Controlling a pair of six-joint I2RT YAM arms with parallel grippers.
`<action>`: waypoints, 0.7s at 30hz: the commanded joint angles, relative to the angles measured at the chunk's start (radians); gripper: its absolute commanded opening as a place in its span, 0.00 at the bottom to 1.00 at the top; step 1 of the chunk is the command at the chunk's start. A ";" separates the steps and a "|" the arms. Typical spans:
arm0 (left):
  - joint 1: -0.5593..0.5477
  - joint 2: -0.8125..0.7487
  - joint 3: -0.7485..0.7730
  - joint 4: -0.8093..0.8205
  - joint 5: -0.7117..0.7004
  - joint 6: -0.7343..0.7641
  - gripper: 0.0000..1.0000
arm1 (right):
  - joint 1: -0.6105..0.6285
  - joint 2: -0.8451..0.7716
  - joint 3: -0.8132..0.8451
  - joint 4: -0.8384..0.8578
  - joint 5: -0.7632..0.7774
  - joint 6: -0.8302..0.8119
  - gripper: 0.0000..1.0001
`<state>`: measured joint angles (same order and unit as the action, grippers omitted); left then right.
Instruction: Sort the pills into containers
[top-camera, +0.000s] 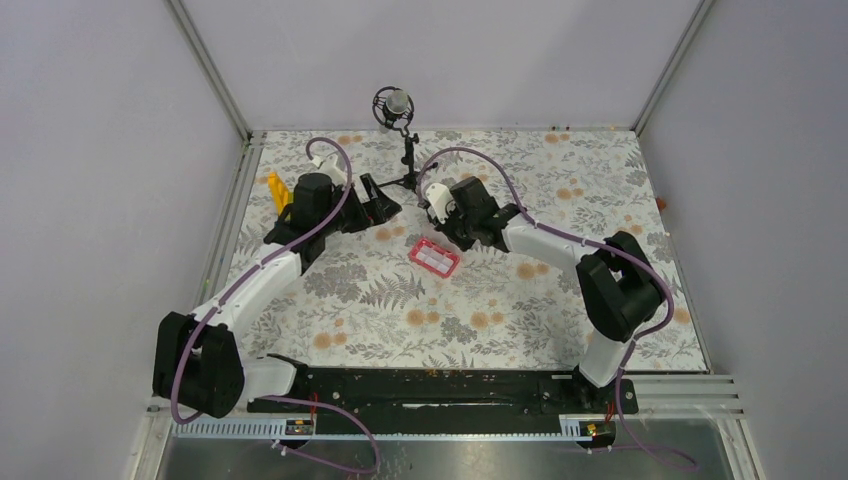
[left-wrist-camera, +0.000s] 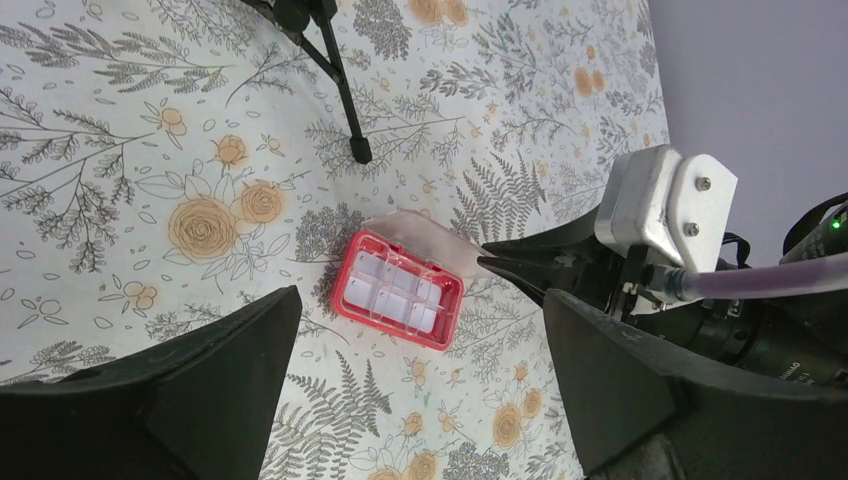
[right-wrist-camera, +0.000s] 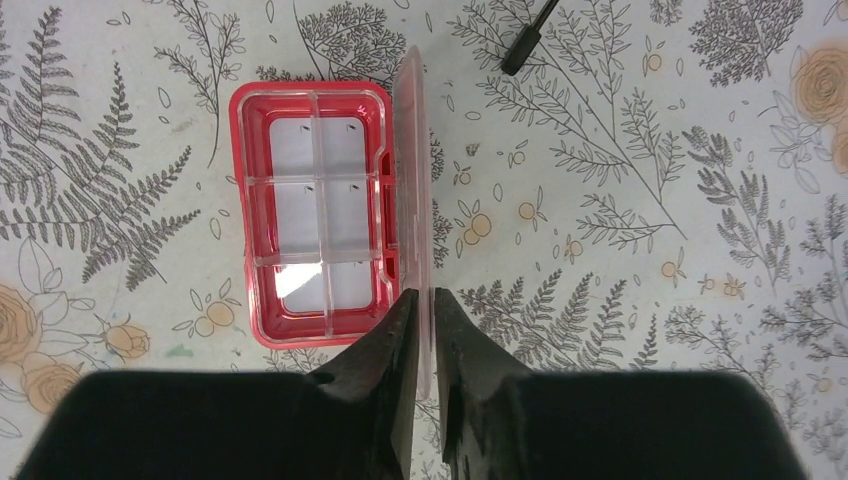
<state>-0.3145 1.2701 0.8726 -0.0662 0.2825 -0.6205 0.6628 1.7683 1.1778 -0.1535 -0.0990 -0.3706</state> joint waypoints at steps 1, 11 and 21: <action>0.012 -0.034 -0.012 0.062 -0.023 0.016 0.93 | 0.011 0.013 0.089 -0.080 -0.002 -0.098 0.19; 0.030 -0.047 0.009 0.041 -0.036 0.038 0.94 | 0.009 0.015 0.180 -0.166 0.011 0.002 0.59; 0.030 -0.126 -0.020 0.062 -0.038 0.087 0.99 | -0.131 -0.139 0.257 -0.342 0.180 0.524 0.61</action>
<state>-0.2886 1.2171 0.8722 -0.0574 0.2676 -0.5785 0.6247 1.7340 1.3701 -0.3717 -0.0219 -0.1375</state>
